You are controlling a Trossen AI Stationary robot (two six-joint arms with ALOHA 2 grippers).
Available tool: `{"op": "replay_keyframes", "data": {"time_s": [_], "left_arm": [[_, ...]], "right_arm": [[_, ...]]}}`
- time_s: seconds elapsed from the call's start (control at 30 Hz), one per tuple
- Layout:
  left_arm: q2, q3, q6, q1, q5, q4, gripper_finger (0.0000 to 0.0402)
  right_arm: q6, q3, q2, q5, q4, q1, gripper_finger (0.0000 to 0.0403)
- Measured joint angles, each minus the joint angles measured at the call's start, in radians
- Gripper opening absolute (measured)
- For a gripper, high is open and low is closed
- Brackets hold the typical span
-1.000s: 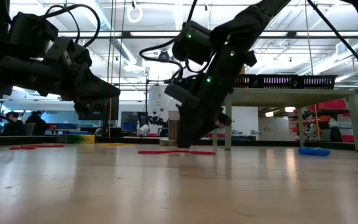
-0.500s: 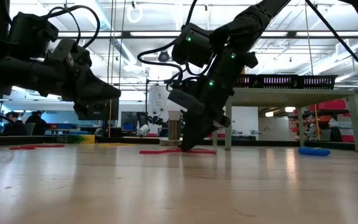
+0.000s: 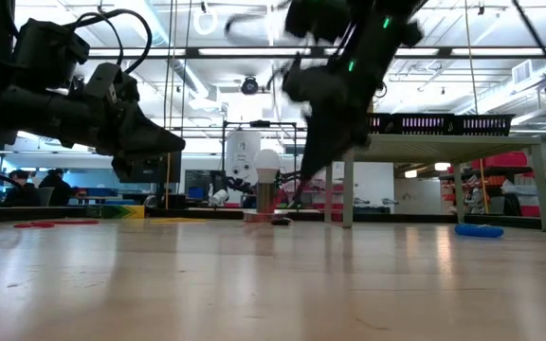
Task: Pick & Place Office Desk Supplies
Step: Put the right red rubber band into the middle basket on the shelf
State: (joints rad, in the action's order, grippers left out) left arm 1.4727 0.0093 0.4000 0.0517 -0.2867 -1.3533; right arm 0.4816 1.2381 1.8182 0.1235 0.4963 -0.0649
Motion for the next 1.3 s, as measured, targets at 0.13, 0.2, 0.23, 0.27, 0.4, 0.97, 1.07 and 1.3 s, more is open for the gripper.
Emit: {"op": "replay_keyframes", "data": {"time_s": [0.13, 0.2, 0.23, 0.27, 0.4, 0.97, 1.07, 1.3], "left_arm": [[0.000, 0.000, -0.001, 0.000, -0.003, 0.000, 0.0007], [0.000, 0.000, -0.004, 0.000, -0.003, 0.000, 0.0007], [0.000, 0.000, -0.004, 0.000, -0.003, 0.000, 0.0007], [0.000, 0.000, -0.004, 0.000, -0.003, -0.001, 0.0007], [0.000, 0.001, 0.000, 0.000, -0.002, -0.003, 0.0007], [0.000, 0.001, 0.033, 0.000, -0.058, -0.003, 0.0012], [0.000, 0.001, 0.030, 0.000, -0.079, -0.005, 0.0012], [0.000, 0.001, 0.031, 0.000, -0.084, -0.005, 0.0013]], "right_arm": [[0.030, 0.000, -0.143, 0.061, 0.077, -0.035, 0.0002], [0.055, 0.000, -0.219, 0.102, 0.124, -0.053, 0.0001], [0.068, 0.000, -0.261, 0.126, 0.149, -0.060, 0.0001], [0.082, 0.001, -0.302, 0.155, 0.173, -0.066, 0.0001], [0.120, 0.058, -0.442, 0.286, 0.361, -0.073, 0.0001], [0.009, 0.290, -0.599, 0.581, 0.771, 0.489, 0.0000], [-0.020, 0.208, -0.574, 0.489, 0.686, 0.614, 0.0000], [-0.003, 0.022, -0.531, 0.356, 0.530, 0.748, 0.0000]]}}
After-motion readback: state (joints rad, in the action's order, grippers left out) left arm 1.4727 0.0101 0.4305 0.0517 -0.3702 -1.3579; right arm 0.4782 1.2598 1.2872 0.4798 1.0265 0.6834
